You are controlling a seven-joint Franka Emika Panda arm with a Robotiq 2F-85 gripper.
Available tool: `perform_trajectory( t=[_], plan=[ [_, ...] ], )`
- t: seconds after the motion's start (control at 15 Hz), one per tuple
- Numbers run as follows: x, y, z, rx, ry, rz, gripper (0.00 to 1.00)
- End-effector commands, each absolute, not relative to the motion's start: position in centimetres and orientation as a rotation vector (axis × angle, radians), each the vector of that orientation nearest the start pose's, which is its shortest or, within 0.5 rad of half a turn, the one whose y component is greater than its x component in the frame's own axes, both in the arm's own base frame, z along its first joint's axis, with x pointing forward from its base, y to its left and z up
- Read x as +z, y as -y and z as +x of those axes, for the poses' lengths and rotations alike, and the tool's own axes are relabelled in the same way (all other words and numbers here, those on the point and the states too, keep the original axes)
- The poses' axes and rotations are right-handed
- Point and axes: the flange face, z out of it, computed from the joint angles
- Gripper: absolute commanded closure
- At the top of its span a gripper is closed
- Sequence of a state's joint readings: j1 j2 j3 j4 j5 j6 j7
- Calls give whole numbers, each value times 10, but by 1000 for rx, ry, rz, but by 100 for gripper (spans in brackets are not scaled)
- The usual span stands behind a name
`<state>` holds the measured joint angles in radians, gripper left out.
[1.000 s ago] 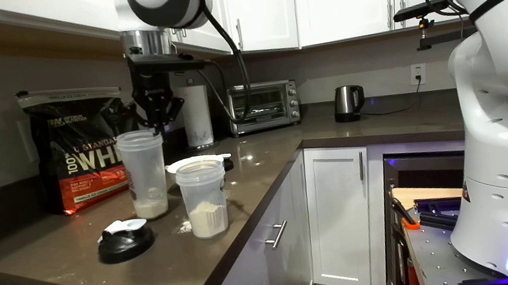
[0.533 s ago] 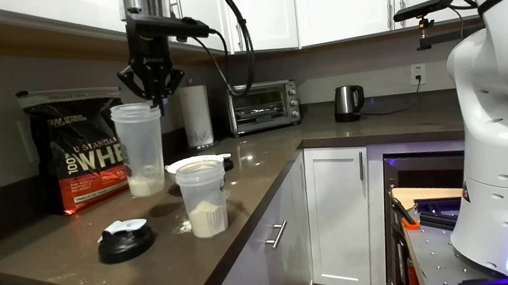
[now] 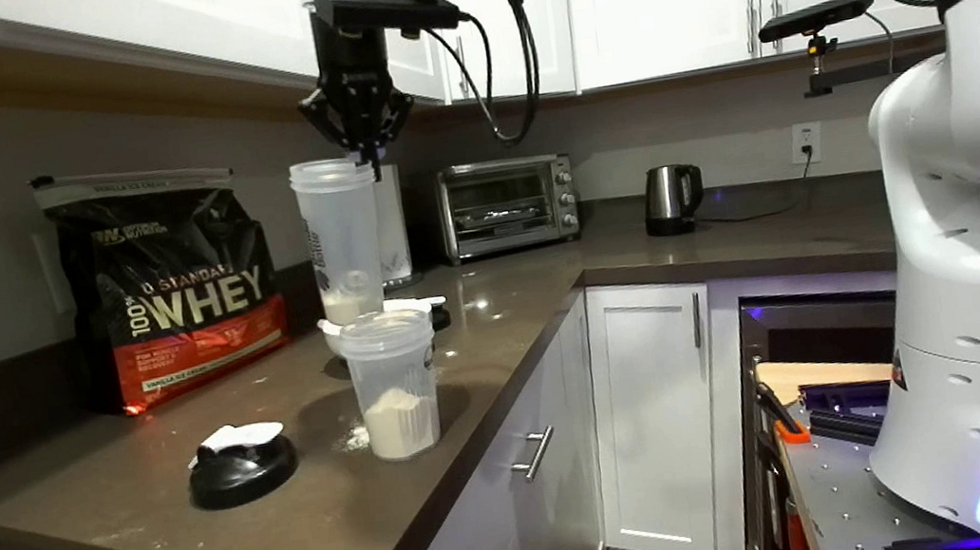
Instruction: Move the taller clear cup to the right
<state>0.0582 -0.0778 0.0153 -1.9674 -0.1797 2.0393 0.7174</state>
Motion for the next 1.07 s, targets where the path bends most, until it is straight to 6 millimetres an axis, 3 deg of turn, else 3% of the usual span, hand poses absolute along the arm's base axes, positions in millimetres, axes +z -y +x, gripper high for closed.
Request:
perform_trajectory(
  t=[0.0,0.53,1.0],
  plan=[
    [523,5,542,-339,-1030,-3084,96],
    [521,88,541,-311,-1305,-3011,96],
    [504,155,536,-263,-1579,-2890,96]
  ],
)
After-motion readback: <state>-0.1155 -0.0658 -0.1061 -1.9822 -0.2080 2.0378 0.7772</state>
